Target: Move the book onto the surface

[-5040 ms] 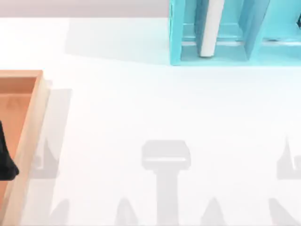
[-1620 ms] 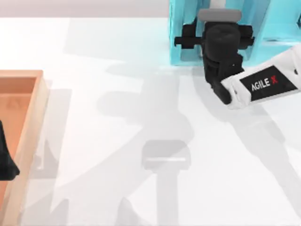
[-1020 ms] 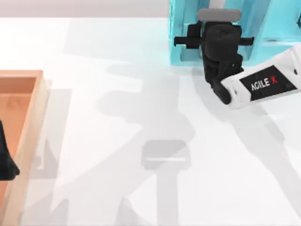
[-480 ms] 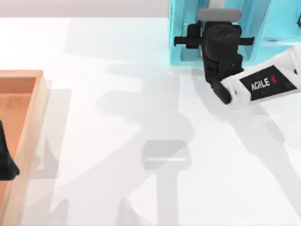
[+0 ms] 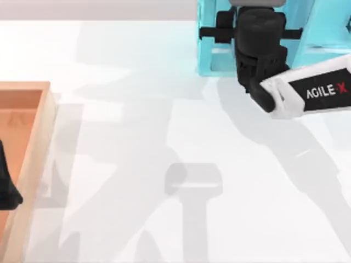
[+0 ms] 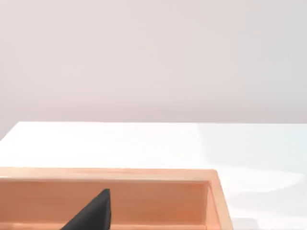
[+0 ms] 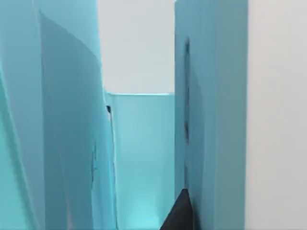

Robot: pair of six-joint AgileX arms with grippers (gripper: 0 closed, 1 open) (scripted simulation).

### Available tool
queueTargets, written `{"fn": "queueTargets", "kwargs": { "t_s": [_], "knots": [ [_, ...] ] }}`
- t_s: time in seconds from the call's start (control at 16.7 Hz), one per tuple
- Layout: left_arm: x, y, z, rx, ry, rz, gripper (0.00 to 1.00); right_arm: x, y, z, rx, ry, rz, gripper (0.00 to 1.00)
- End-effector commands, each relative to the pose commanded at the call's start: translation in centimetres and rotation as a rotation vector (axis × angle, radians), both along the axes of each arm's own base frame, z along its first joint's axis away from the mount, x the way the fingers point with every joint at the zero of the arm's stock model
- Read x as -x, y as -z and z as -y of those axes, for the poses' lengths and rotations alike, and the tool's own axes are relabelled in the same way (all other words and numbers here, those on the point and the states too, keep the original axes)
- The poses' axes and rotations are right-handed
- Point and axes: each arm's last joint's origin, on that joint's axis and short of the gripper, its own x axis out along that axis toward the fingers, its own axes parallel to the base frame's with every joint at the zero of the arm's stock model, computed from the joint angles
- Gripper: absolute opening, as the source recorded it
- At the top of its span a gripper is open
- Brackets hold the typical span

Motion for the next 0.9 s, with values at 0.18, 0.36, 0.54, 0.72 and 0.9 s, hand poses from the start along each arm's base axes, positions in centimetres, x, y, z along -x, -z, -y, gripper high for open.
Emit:
{"fn": "queueTargets", "kwargs": {
  "t_s": [0.18,0.36,0.54,0.72,0.9],
  "knots": [
    [0.0,0.0,0.0,0.000,0.000,0.000,1.00,4.4,-6.4,-0.4,-0.014,0.002,0.027,0.00],
    [0.0,0.0,0.0,0.000,0.000,0.000,1.00,9.8,-11.4,0.1,-0.028,-0.005,0.039,0.00],
    [0.0,0.0,0.0,0.000,0.000,0.000,1.00,14.2,-13.2,0.8,-0.020,-0.014,0.017,0.00],
    [0.0,0.0,0.0,0.000,0.000,0.000,1.00,16.4,-13.4,1.3,-0.005,-0.016,-0.007,0.00],
    [0.0,0.0,0.0,0.000,0.000,0.000,1.00,16.6,-13.4,1.3,-0.004,-0.017,-0.010,0.00]
  ]
}}
